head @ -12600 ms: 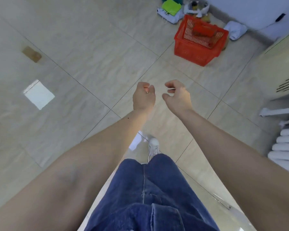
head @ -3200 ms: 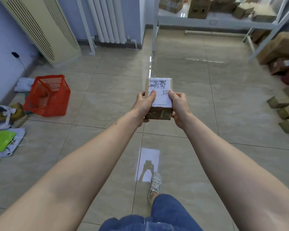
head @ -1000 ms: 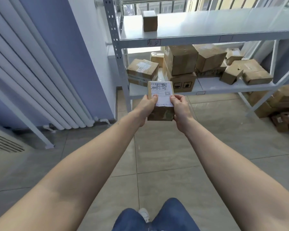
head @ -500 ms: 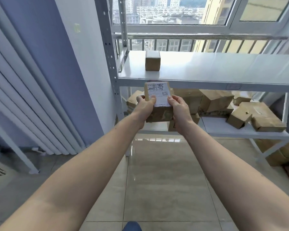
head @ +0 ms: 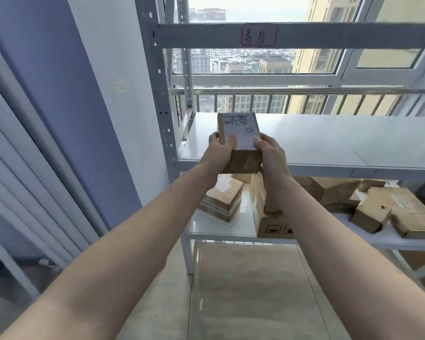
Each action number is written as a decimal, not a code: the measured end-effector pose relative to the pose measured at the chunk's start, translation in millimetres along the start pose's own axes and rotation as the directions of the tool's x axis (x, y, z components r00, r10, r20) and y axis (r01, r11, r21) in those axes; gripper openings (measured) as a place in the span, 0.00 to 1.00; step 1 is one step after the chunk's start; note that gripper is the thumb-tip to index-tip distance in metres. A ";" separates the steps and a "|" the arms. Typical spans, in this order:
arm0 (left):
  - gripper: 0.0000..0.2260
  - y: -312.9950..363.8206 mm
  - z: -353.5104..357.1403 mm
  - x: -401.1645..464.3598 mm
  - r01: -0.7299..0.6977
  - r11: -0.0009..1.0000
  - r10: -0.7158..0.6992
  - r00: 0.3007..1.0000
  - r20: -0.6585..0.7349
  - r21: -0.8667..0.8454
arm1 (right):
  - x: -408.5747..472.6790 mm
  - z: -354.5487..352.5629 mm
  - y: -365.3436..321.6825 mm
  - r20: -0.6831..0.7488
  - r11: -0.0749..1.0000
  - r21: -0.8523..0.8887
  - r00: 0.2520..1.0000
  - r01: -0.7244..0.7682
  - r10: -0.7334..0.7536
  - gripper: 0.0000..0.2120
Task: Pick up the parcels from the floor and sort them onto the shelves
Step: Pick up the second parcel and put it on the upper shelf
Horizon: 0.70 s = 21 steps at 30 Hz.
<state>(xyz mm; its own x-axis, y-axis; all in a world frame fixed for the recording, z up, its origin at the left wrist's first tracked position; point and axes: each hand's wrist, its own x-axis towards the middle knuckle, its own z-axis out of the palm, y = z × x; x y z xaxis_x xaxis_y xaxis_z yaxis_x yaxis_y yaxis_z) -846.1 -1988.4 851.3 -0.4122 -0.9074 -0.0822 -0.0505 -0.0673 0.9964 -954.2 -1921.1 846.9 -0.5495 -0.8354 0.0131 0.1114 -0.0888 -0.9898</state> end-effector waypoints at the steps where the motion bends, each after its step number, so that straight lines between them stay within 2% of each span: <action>1: 0.21 6.7 -2.2 4.6 -0.015 1.000 0.015 1.000 0.012 -0.002 | 4.6 4.2 -5.6 -0.006 1.000 0.005 1.000 0.017 -0.017 0.15; 7: 0.21 43.3 -9.9 23.2 -0.151 0.988 0.151 0.986 0.074 -0.014 | 26.1 20.0 -34.5 -0.035 0.992 0.037 0.993 0.117 -0.116 0.18; 17: 0.26 98.9 -5.9 26.8 -0.330 0.942 0.334 0.922 0.197 -0.056 | 43.3 26.2 -90.3 -0.099 0.962 0.062 0.961 0.265 -0.258 0.06; 21: 0.26 123.7 -1.9 34.0 -0.390 0.917 0.399 0.898 0.187 -0.084 | 53.8 24.2 -116.0 -0.088 0.943 0.084 0.945 0.321 -0.314 0.05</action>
<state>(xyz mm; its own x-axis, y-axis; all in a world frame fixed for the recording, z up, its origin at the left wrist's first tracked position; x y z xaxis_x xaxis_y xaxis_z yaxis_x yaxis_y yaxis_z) -864.6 -2028.4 971.8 -0.5603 -0.7639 0.3203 0.1907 0.2574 0.9473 -976.7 -1968.9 965.8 -0.6271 -0.7143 0.3106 -0.0014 -0.3977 -0.9175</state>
